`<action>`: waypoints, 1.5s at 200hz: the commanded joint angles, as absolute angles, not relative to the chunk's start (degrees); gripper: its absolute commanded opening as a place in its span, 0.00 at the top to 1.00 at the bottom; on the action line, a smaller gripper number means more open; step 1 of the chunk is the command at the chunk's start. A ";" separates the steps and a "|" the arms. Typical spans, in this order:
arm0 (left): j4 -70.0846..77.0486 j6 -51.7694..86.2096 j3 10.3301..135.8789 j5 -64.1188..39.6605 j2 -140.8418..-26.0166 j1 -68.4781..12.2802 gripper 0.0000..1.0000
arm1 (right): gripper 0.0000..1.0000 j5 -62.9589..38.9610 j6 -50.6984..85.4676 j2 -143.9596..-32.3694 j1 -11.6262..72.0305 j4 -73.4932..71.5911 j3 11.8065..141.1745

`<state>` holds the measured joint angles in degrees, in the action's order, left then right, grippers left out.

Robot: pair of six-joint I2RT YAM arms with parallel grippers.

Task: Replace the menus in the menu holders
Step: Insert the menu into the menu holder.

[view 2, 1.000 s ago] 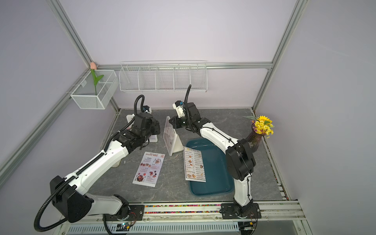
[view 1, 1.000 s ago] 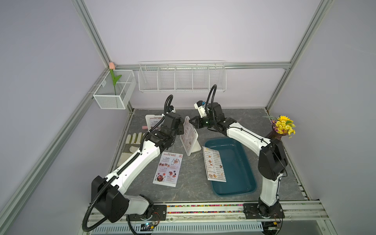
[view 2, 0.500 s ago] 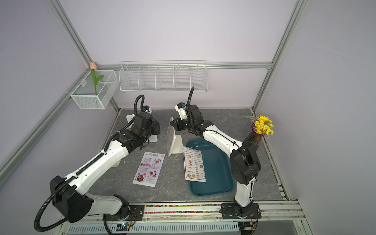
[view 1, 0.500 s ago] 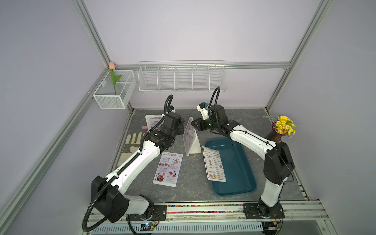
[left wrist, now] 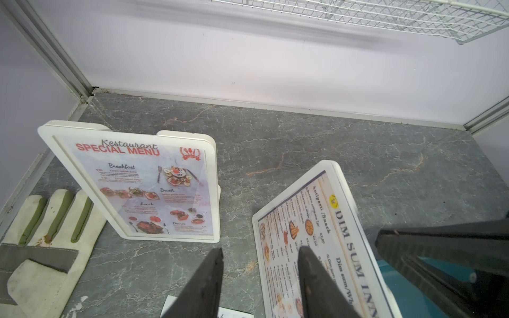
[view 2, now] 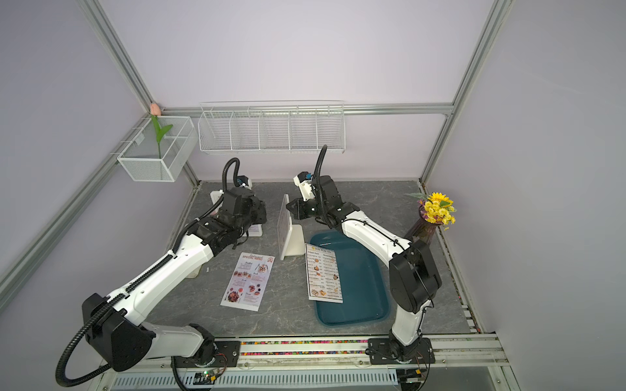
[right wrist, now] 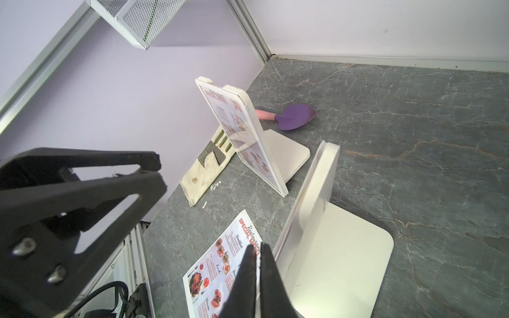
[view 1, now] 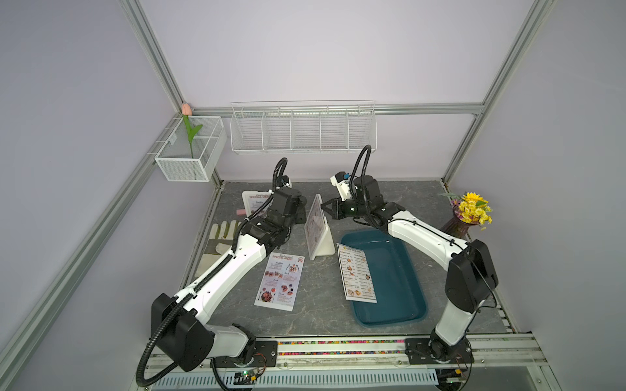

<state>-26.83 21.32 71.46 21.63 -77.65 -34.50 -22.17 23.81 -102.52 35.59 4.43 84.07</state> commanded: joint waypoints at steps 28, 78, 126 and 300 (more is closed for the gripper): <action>-26.16 21.77 70.44 22.34 -76.12 -34.55 0.53 | 0.93 -22.81 24.13 -101.95 35.66 3.79 82.57; -26.02 21.80 70.44 22.25 -76.34 -34.57 0.53 | 0.93 -23.15 24.17 -102.08 35.68 3.65 82.68; -26.02 21.80 70.56 22.41 -76.44 -34.60 0.53 | 0.93 -23.64 24.43 -102.74 35.68 3.52 82.21; -27.02 21.15 71.56 22.76 -76.66 -34.58 0.48 | 0.57 -20.16 21.11 -96.22 35.52 7.14 81.19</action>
<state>-26.85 21.30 70.91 21.67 -77.25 -34.52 -21.96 22.74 -101.03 35.62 5.61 82.94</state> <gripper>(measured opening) 0.507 0.388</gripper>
